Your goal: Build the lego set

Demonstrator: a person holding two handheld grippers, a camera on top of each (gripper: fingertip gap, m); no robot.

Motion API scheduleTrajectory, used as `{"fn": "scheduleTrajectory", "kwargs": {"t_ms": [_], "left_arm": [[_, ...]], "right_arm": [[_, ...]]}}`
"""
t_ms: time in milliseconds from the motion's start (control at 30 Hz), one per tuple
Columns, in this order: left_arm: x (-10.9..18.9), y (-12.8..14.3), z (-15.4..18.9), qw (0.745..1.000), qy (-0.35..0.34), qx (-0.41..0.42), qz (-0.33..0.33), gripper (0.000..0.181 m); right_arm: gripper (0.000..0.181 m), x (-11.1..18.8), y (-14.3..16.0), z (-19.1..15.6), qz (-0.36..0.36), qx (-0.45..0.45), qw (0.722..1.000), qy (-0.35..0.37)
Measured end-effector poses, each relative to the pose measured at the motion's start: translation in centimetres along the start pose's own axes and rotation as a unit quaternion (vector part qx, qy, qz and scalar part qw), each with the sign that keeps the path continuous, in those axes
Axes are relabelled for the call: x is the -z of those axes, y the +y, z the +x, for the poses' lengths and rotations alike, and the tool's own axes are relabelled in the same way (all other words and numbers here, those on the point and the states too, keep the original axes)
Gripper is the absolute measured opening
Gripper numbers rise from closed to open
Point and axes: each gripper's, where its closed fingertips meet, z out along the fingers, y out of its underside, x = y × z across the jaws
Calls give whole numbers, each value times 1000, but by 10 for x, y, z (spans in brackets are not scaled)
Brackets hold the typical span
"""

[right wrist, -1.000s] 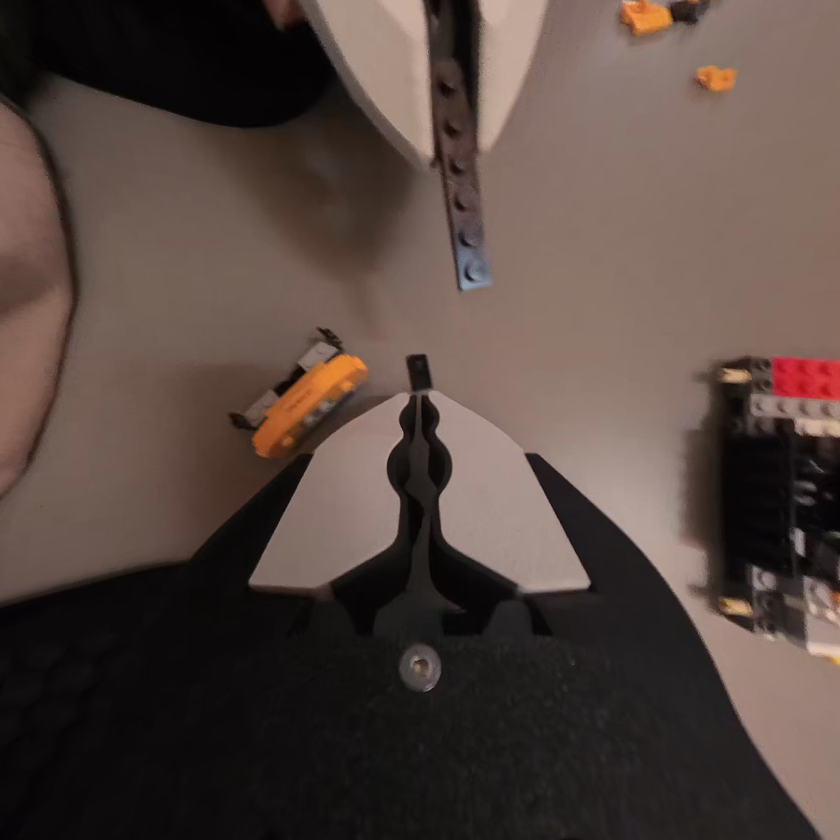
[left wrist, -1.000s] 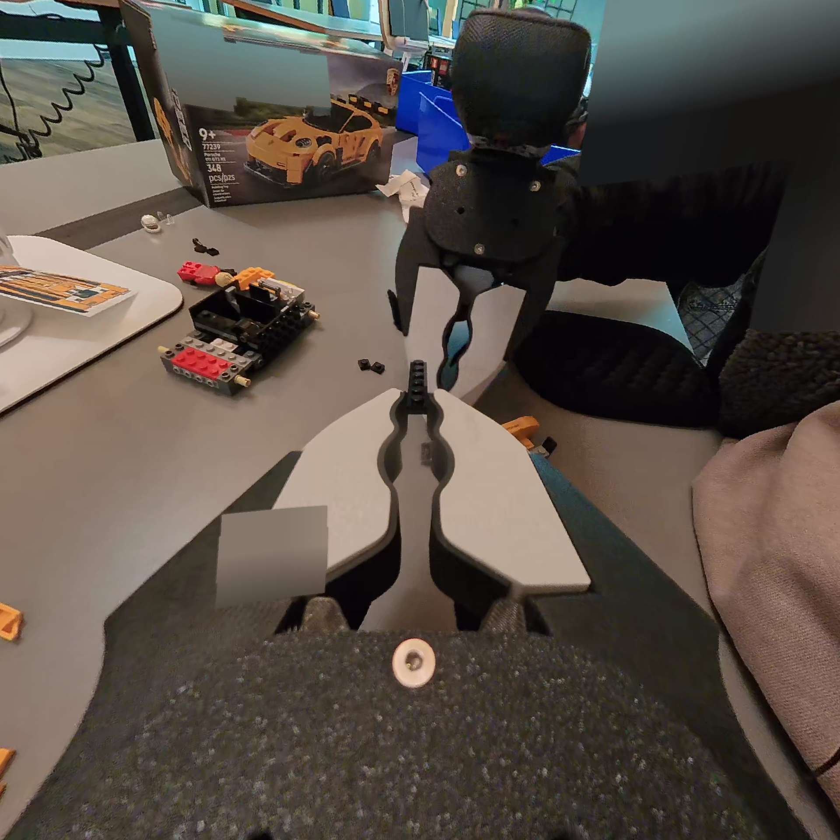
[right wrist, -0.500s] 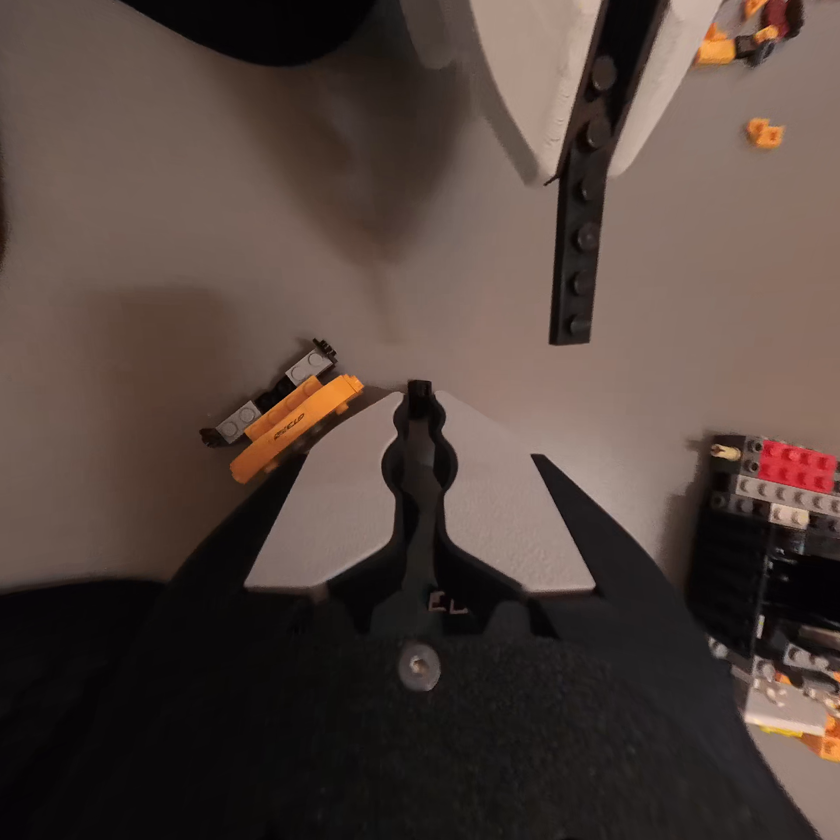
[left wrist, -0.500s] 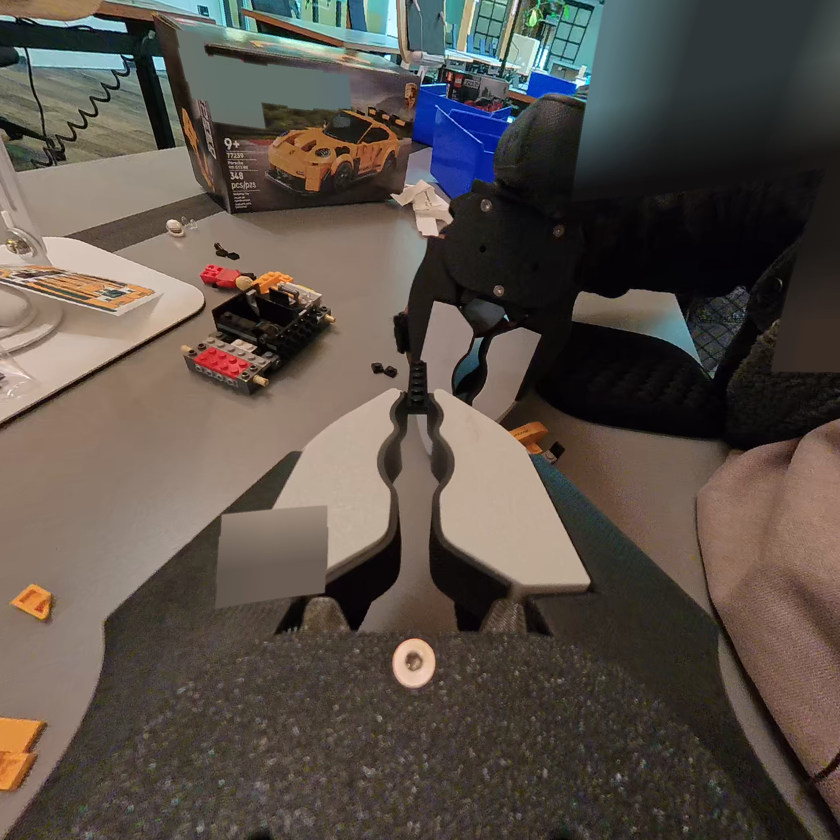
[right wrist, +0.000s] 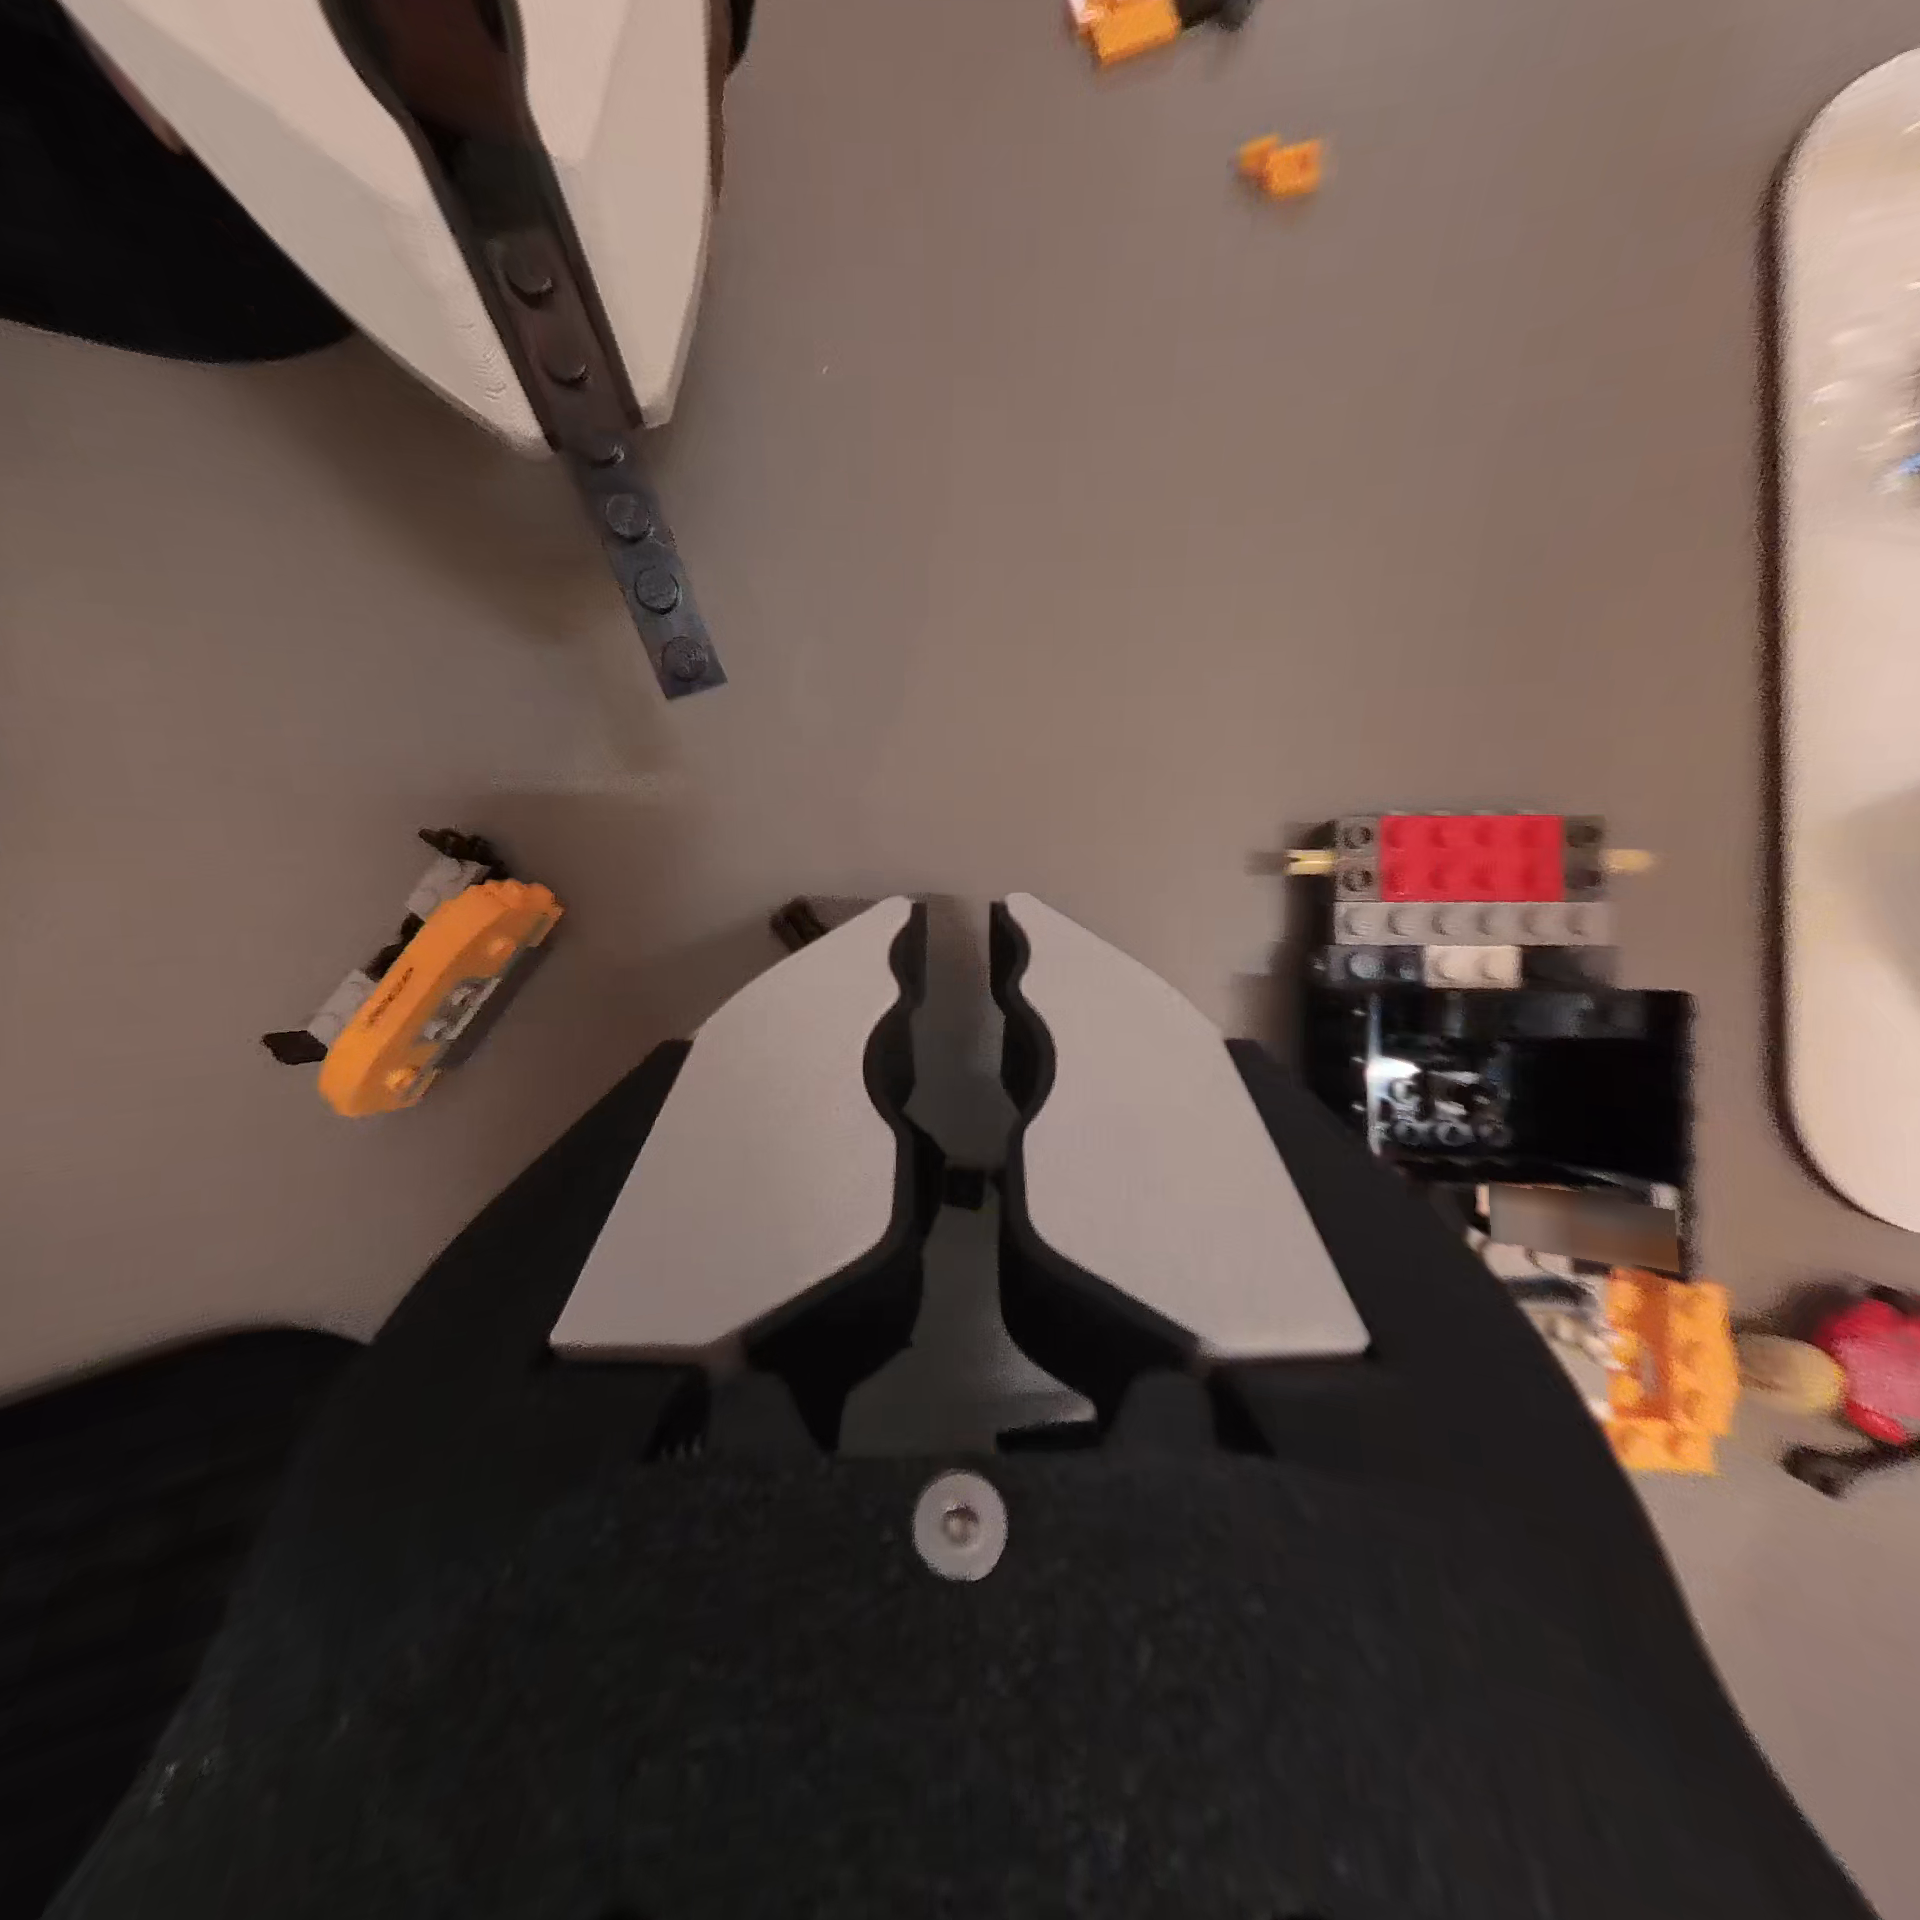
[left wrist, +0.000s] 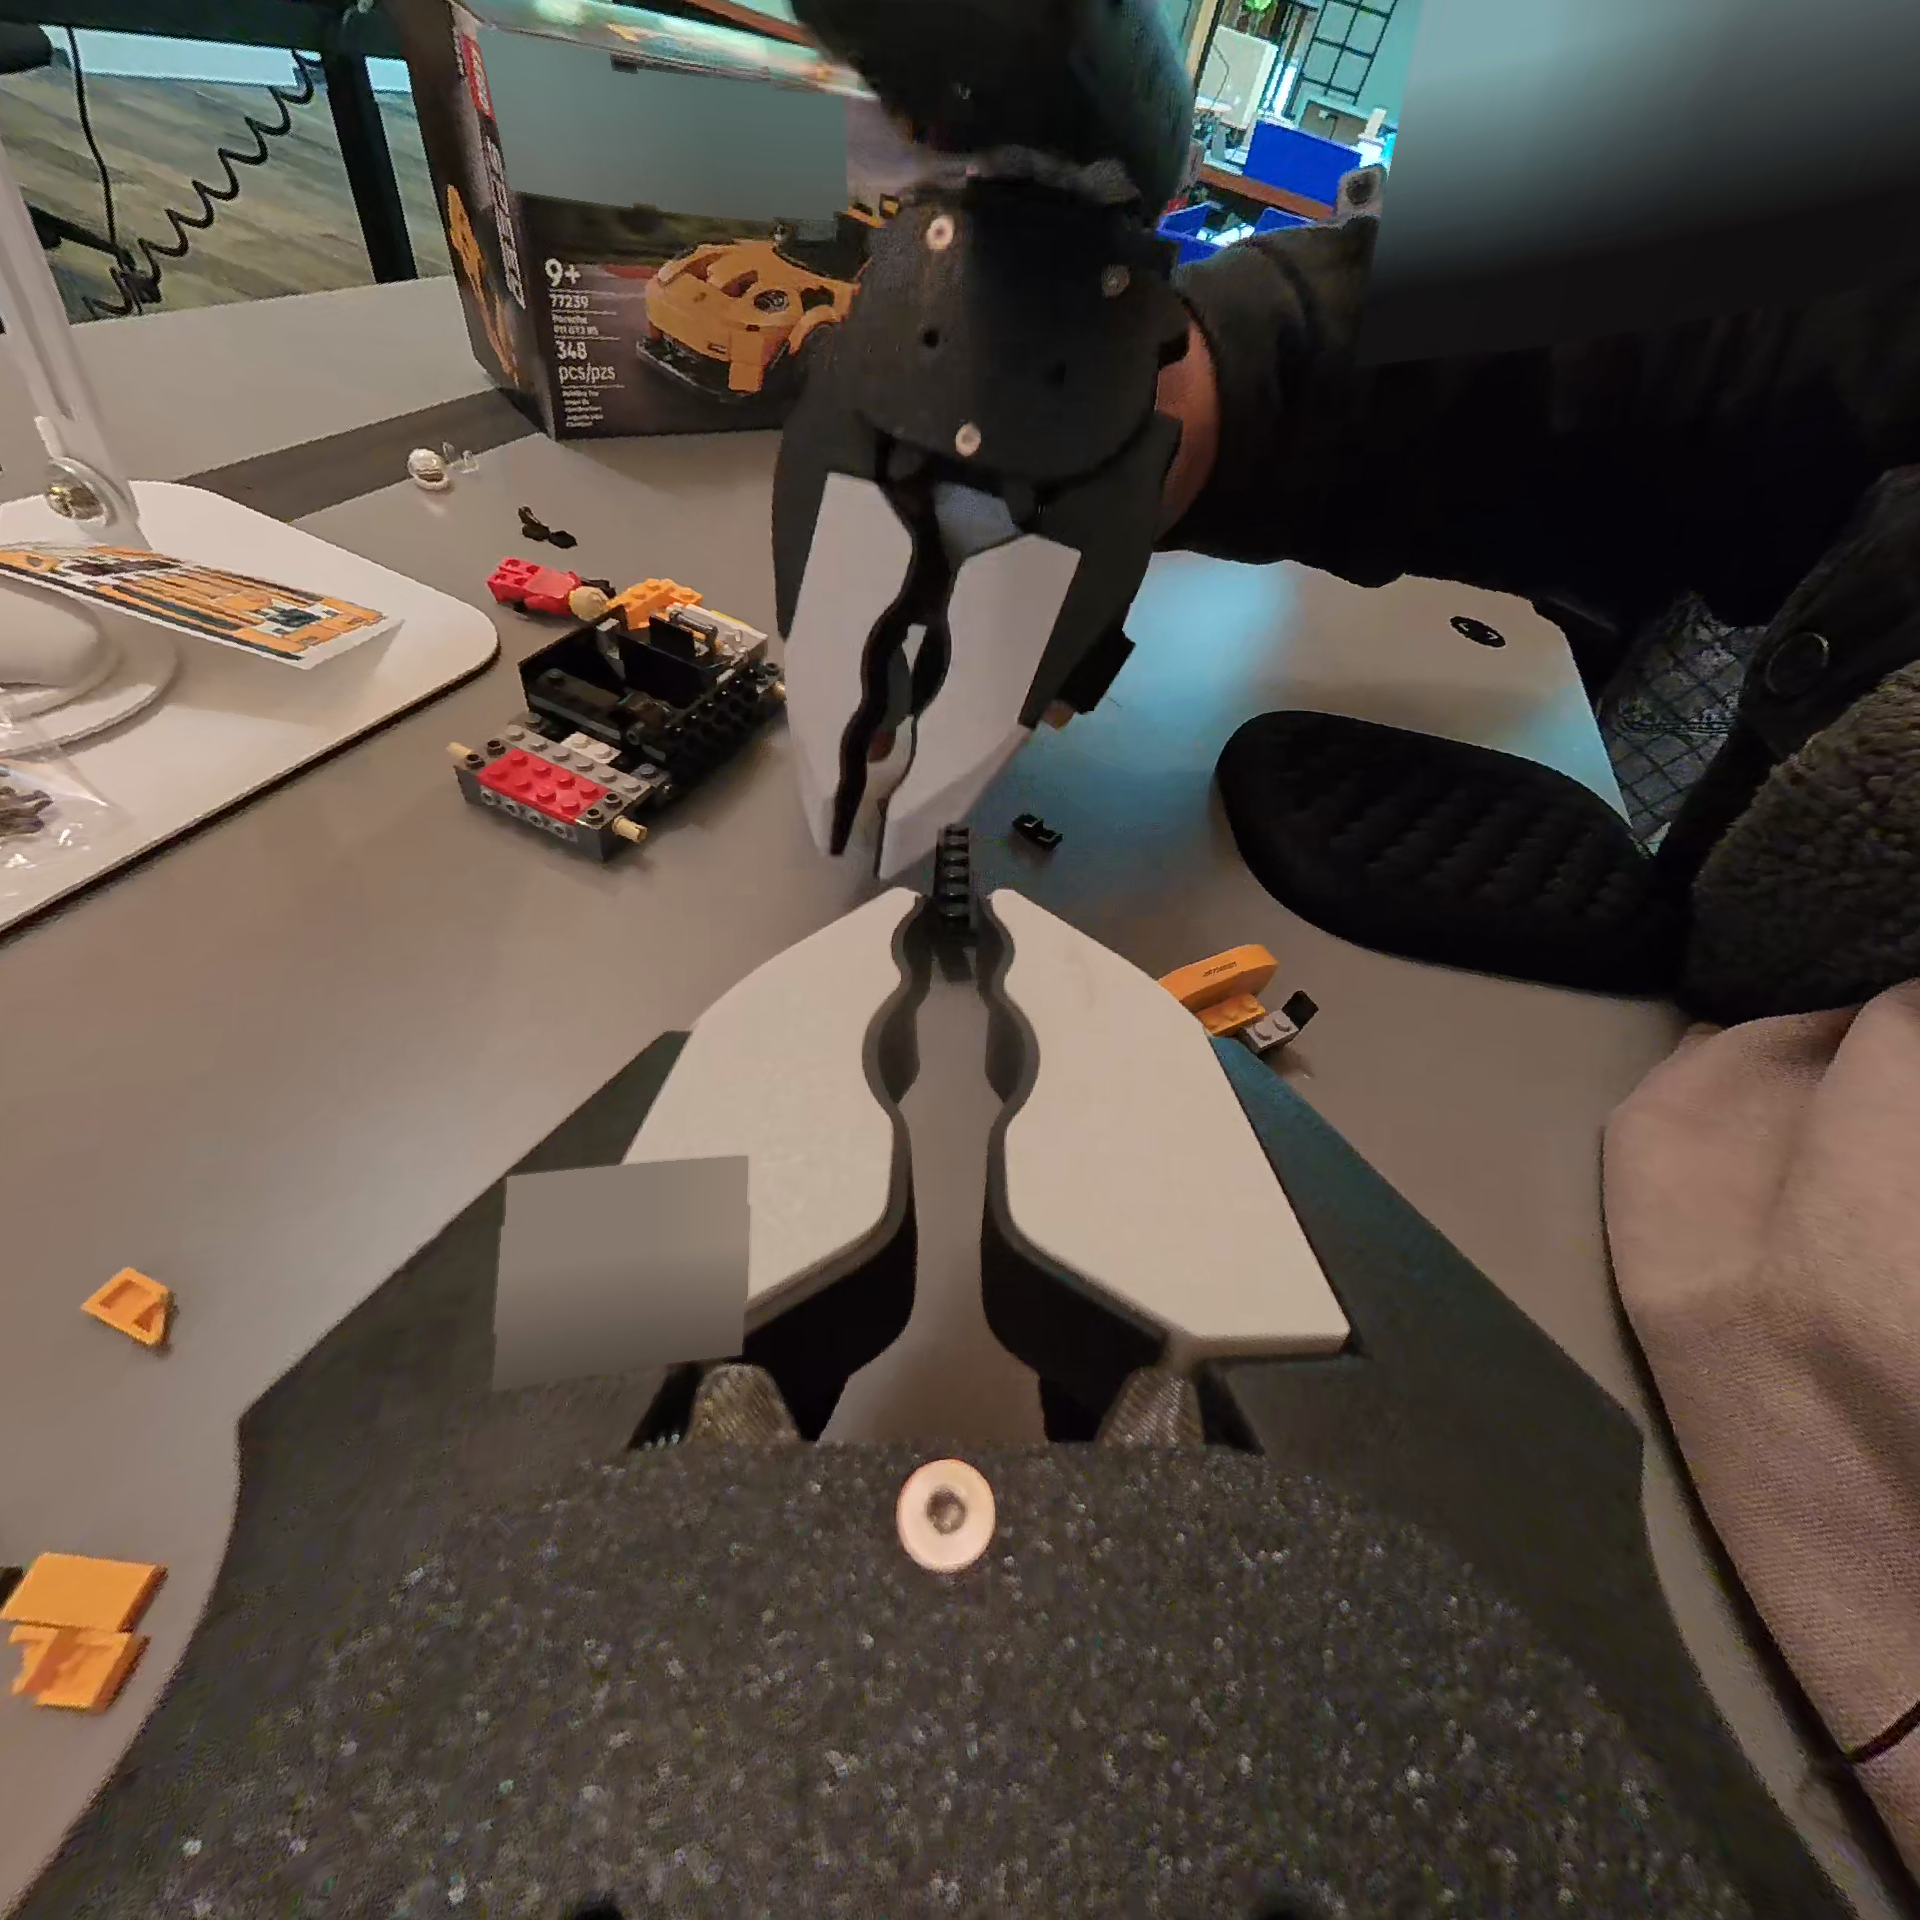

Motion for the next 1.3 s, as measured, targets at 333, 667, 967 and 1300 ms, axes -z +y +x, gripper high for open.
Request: {"fn": "scheduleTrajectory", "kwargs": {"t_ms": [333,667,967,1300], "left_arm": [[-1,2,0,1000,-4,-3,-7,8],[-2,5,0,1000,-8,1,-17,8],[-3,9,5,999,1,15,-35,8],[-4,1,15,987,59,147,-8,8]], "right_arm": [[21,-14,17,-36,-27,66,996,54],[24,-16,16,-29,22,-200,960,193],[16,11,-1,-26,-20,46,977,207],[16,42,-44,-38,-184,494,806,269]]}}
